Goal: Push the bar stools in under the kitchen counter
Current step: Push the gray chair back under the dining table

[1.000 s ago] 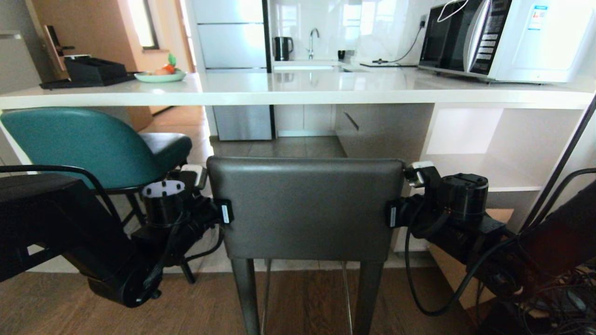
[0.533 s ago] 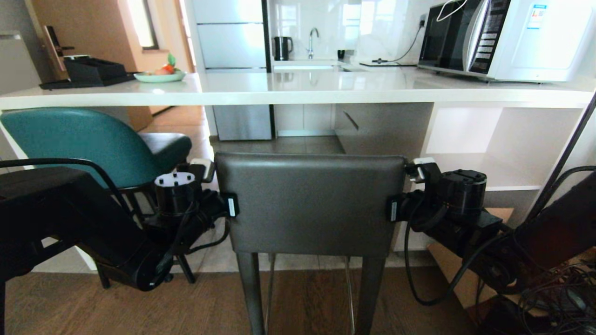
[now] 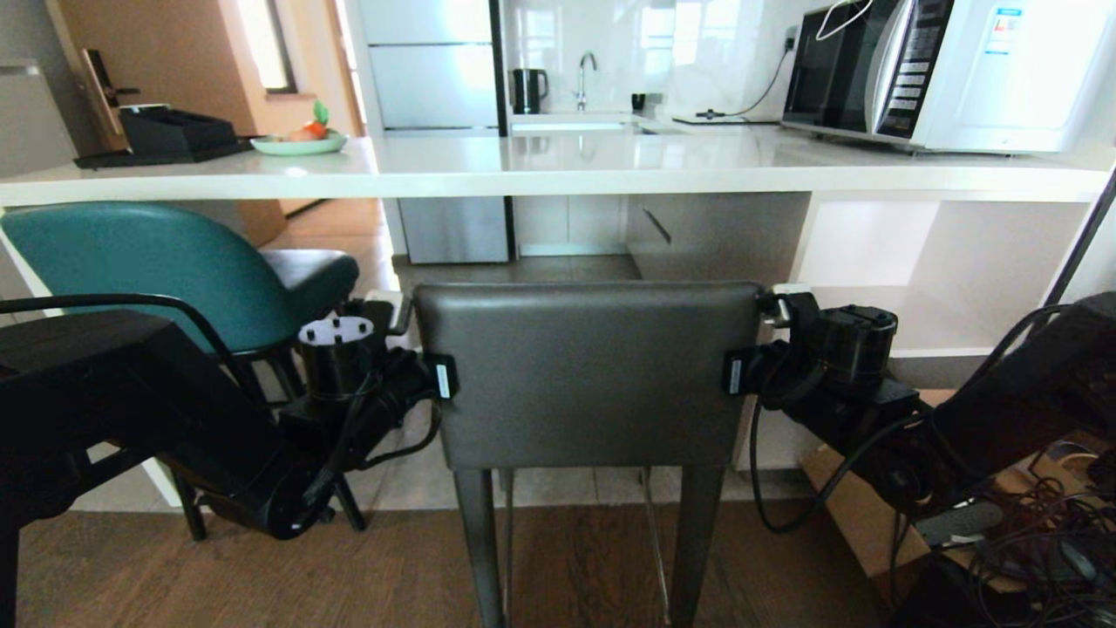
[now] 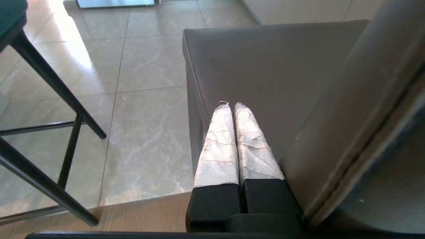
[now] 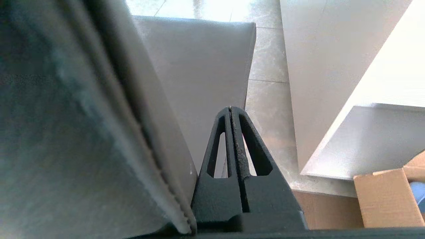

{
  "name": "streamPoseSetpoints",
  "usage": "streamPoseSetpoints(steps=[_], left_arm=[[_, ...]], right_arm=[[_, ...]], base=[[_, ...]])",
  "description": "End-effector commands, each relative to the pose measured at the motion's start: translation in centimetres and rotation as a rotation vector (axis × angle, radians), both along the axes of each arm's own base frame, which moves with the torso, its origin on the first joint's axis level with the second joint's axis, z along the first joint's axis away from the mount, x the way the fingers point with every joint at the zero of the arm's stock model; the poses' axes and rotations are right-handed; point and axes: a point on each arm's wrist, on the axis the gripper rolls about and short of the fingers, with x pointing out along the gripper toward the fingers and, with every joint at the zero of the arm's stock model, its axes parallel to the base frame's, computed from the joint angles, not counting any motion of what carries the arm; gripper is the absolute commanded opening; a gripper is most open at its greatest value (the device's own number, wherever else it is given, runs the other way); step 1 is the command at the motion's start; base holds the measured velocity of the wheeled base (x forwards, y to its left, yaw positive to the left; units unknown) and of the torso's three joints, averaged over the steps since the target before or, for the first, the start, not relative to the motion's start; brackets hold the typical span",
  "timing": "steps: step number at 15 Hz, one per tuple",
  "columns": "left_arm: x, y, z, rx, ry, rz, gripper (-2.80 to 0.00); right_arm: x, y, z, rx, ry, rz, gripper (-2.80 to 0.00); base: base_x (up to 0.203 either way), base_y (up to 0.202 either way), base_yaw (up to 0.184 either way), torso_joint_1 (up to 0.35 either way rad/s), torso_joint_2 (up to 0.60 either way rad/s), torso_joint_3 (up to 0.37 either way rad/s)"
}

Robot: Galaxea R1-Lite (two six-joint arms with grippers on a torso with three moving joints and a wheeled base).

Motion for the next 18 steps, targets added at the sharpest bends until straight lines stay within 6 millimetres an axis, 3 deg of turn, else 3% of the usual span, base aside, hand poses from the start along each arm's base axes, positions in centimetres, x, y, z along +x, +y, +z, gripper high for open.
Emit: streamPoseSetpoints(steps=[1,6,18], left_arm=[[-0.3,-0.4,0.1,-0.003,-0.006,-0.011,-2.80],[-0.7,-0.1,0.5,0.047,-0.023,-0.002,-2.80],[-2.5,0.4,-1.8,0.081,0.063,-0.008,-2.80]], right_arm=[[0.0,0.1,-0.5,-0.006,0.012,0.001,-2.80],[-1.6,0.6,-0.3,-0.010,0.026,0.022,-2.80],[-2.7,0.7,-1.5,-0.029,0.077,0.031,-2.80]], base=[[0.000,0.000,0.000,0.000,0.00,0.000],[0.000,0.000,0.000,0.000,0.00,0.000],[0.000,0.000,0.000,0.000,0.00,0.000]])
